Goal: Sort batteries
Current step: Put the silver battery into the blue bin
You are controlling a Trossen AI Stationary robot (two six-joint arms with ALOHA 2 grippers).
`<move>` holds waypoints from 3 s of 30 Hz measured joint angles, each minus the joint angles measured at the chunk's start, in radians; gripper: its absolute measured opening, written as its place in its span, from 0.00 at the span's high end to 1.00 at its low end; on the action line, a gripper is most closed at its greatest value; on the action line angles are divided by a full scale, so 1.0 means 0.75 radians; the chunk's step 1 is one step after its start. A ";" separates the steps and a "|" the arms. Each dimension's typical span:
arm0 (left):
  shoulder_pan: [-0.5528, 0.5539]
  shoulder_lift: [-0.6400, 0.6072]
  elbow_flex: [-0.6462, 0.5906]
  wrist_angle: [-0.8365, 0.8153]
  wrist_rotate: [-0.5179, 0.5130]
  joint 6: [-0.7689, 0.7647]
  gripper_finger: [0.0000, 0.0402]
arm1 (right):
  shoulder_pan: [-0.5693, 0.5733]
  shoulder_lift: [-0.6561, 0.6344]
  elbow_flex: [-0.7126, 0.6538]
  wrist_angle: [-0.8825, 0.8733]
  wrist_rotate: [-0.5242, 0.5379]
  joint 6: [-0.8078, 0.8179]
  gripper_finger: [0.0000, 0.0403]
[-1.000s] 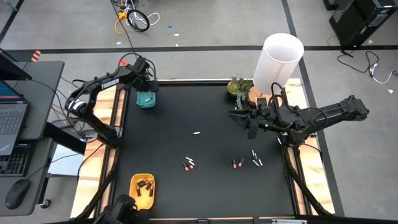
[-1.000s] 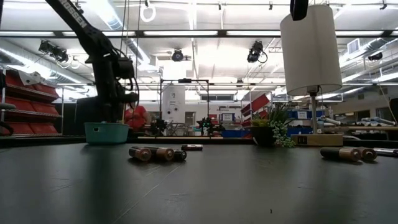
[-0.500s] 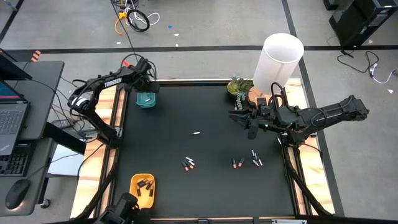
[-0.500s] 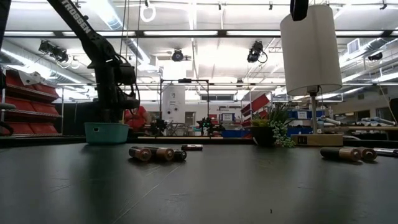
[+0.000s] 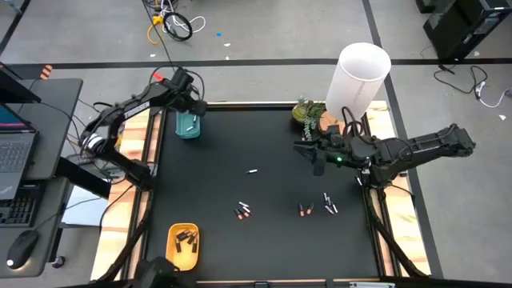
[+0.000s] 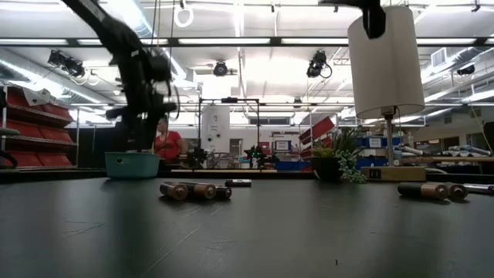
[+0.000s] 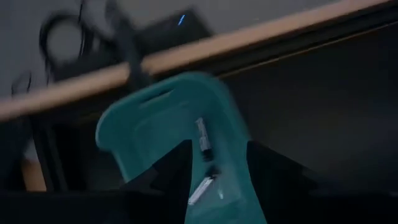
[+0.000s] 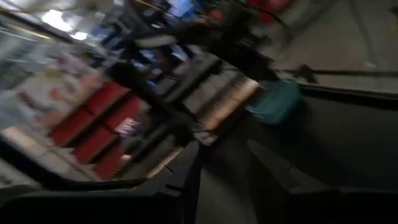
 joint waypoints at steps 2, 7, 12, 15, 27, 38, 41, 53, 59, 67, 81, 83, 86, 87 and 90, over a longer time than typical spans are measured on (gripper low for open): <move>-0.051 -0.070 0.021 0.011 0.012 0.041 0.58 | -0.030 0.000 0.000 -0.102 0.000 0.061 0.73; -0.231 -0.199 0.025 0.096 0.187 0.041 0.58 | -0.098 -0.001 0.000 -0.441 -0.163 0.264 0.76; -0.469 -0.225 0.025 0.210 0.257 -0.042 0.58 | -0.141 0.002 0.000 -0.886 -0.409 0.481 0.78; -0.614 -0.217 0.025 0.295 0.261 -0.076 0.58 | -0.180 0.023 0.000 -1.141 -0.613 0.526 0.78; -1.008 -0.196 0.024 0.479 0.159 -0.190 0.58 | -0.276 0.302 0.000 -1.623 -1.019 0.268 0.76; -1.208 -0.196 0.023 0.620 0.115 -0.256 0.58 | -0.348 0.634 0.001 -1.628 -1.206 -0.186 0.67; -1.242 -0.196 0.023 0.639 0.113 -0.267 0.58 | -0.359 0.718 0.017 -1.694 -1.196 -0.400 0.64; -1.323 -0.196 0.023 0.578 0.065 -0.301 0.58 | -0.410 1.026 0.151 -1.974 -0.754 -0.910 0.62; -1.352 -0.196 0.023 0.578 0.043 -0.330 0.58 | -0.516 1.110 0.150 -1.973 -0.716 -0.974 0.62; -1.354 -0.196 0.023 0.578 0.039 -0.332 0.58 | -0.552 1.113 0.069 -1.970 -0.611 -1.106 0.53; -1.354 -0.196 0.023 0.580 0.025 -0.338 0.58 | -0.538 1.200 0.066 -1.894 -0.646 -1.045 0.35; -1.354 -0.196 0.023 0.579 0.025 -0.337 0.58 | -0.518 1.222 0.065 -1.904 -0.646 -1.034 0.36; -1.354 -0.196 0.023 0.579 0.025 -0.337 0.58 | -0.502 1.263 0.065 -1.904 -0.666 -0.995 0.38; -1.354 -0.196 0.023 0.579 0.025 -0.337 0.58 | -0.503 1.276 0.063 -1.900 -0.698 -0.979 0.38; -1.354 -0.196 0.023 0.577 0.025 -0.338 0.58 | -0.505 1.290 0.056 -1.887 -0.718 -0.947 0.40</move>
